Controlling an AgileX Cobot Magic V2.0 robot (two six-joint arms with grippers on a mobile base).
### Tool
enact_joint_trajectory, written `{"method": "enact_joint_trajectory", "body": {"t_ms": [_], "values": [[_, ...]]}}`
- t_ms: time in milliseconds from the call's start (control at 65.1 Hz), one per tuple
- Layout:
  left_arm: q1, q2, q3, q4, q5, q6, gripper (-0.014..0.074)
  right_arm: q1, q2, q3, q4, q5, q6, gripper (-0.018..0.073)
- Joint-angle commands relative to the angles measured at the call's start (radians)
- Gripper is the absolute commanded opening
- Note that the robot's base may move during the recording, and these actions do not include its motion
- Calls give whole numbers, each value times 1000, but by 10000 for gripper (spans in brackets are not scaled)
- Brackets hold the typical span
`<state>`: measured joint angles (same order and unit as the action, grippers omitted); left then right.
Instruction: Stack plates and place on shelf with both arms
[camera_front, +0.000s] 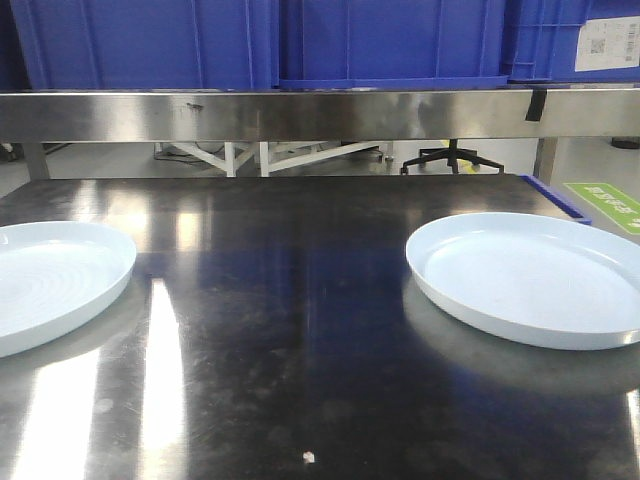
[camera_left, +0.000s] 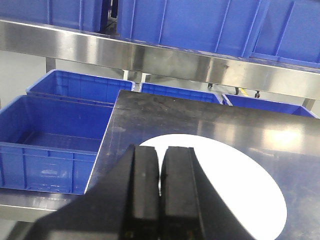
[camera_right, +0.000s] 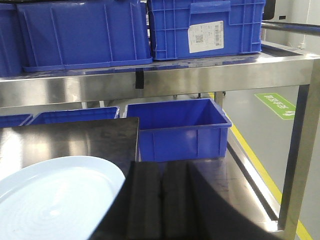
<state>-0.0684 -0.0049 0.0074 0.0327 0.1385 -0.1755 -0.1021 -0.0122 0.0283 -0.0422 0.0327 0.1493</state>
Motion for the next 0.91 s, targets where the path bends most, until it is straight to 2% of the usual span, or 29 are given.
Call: {"method": "enact_joint_trajectory", "body": {"t_ms": [0, 890], "values": [[-5, -18, 3, -10, -86, -4, 88, 1, -10, 1, -10, -97, -6, 48], [-5, -18, 3, -10, -86, -4, 88, 1, -10, 1, -10, -97, -6, 48]]}}
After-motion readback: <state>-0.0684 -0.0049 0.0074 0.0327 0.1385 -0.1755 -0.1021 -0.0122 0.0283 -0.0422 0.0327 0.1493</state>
